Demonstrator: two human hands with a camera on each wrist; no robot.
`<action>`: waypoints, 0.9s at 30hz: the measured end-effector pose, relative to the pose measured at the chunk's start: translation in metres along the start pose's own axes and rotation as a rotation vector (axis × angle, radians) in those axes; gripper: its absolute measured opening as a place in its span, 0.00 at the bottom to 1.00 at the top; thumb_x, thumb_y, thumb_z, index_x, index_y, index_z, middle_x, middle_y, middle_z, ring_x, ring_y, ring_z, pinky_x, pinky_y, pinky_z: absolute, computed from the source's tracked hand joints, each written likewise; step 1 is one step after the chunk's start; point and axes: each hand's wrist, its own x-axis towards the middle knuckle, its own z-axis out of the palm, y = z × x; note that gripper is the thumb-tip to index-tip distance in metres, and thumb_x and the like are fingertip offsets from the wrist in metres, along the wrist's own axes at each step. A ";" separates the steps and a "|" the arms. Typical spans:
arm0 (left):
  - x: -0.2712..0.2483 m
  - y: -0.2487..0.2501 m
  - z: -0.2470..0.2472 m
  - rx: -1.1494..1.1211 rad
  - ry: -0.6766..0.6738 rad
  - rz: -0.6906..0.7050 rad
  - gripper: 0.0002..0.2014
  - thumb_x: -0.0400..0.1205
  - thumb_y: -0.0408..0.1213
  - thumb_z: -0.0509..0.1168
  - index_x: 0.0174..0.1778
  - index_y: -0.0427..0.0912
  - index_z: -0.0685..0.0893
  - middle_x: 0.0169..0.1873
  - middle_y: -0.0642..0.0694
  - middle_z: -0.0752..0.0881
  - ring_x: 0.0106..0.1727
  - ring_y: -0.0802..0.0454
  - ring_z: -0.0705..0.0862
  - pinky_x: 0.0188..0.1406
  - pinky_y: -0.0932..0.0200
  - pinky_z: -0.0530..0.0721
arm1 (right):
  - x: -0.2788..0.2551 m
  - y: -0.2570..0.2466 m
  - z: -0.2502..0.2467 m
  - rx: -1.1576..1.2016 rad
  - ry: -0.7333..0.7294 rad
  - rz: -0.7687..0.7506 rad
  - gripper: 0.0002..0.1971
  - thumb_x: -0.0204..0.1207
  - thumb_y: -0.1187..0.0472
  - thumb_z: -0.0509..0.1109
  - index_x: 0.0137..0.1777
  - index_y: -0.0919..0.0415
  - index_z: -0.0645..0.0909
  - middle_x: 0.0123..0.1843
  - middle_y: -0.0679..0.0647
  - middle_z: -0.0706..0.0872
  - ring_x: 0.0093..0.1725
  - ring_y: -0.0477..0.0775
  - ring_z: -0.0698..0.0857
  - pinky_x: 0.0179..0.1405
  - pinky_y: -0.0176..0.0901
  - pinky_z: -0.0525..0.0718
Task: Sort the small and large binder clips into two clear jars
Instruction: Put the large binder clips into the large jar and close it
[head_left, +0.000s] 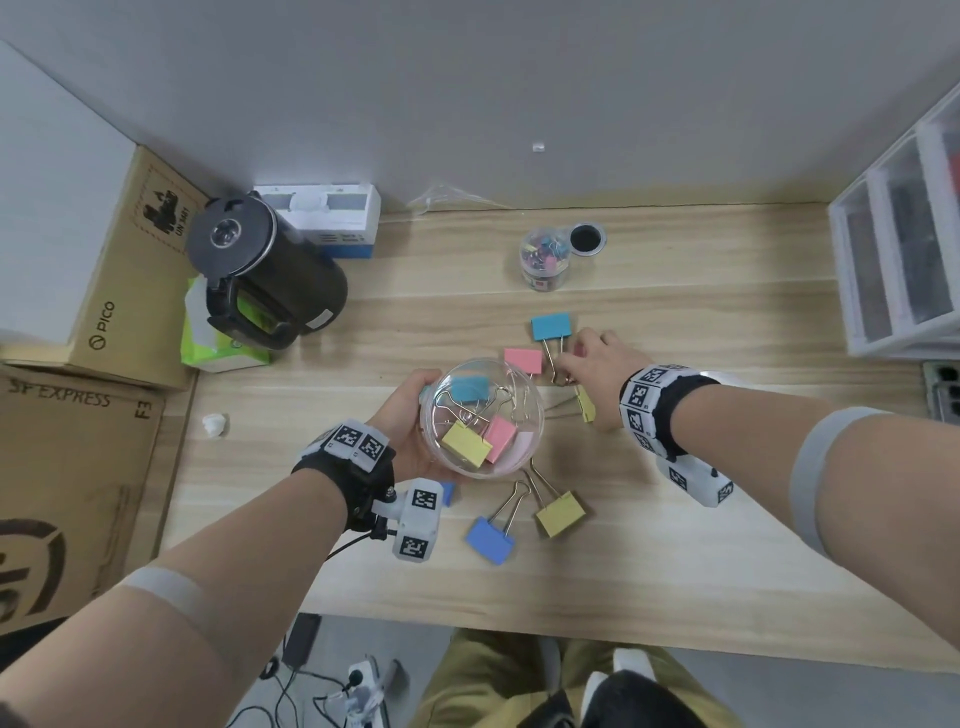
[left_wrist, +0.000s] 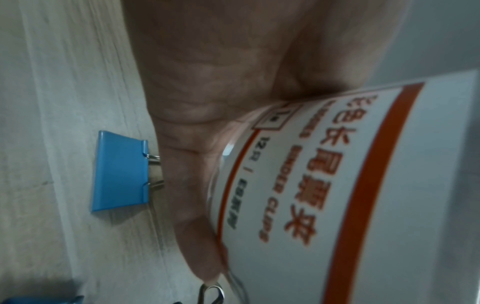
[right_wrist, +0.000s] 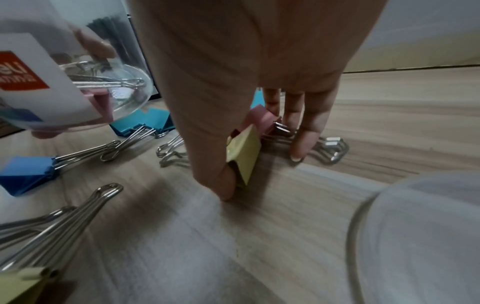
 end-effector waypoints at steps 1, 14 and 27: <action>0.001 0.000 -0.001 0.003 0.000 -0.002 0.32 0.78 0.61 0.58 0.69 0.42 0.85 0.61 0.37 0.87 0.61 0.34 0.83 0.63 0.31 0.81 | 0.000 0.000 0.000 -0.005 -0.016 0.004 0.40 0.56 0.56 0.82 0.67 0.46 0.66 0.65 0.57 0.66 0.60 0.61 0.71 0.47 0.51 0.86; 0.002 0.003 0.000 -0.001 -0.040 0.006 0.33 0.78 0.61 0.57 0.69 0.41 0.85 0.64 0.36 0.86 0.63 0.33 0.81 0.68 0.26 0.75 | -0.018 0.011 -0.006 0.263 -0.027 0.064 0.30 0.54 0.40 0.78 0.55 0.43 0.71 0.56 0.52 0.70 0.54 0.58 0.72 0.48 0.51 0.83; 0.009 0.010 0.003 -0.024 0.056 0.055 0.32 0.79 0.59 0.56 0.66 0.36 0.84 0.52 0.33 0.85 0.46 0.37 0.85 0.46 0.41 0.88 | -0.047 0.017 -0.085 0.609 0.155 -0.214 0.29 0.52 0.47 0.83 0.50 0.45 0.72 0.55 0.49 0.72 0.51 0.52 0.77 0.53 0.50 0.83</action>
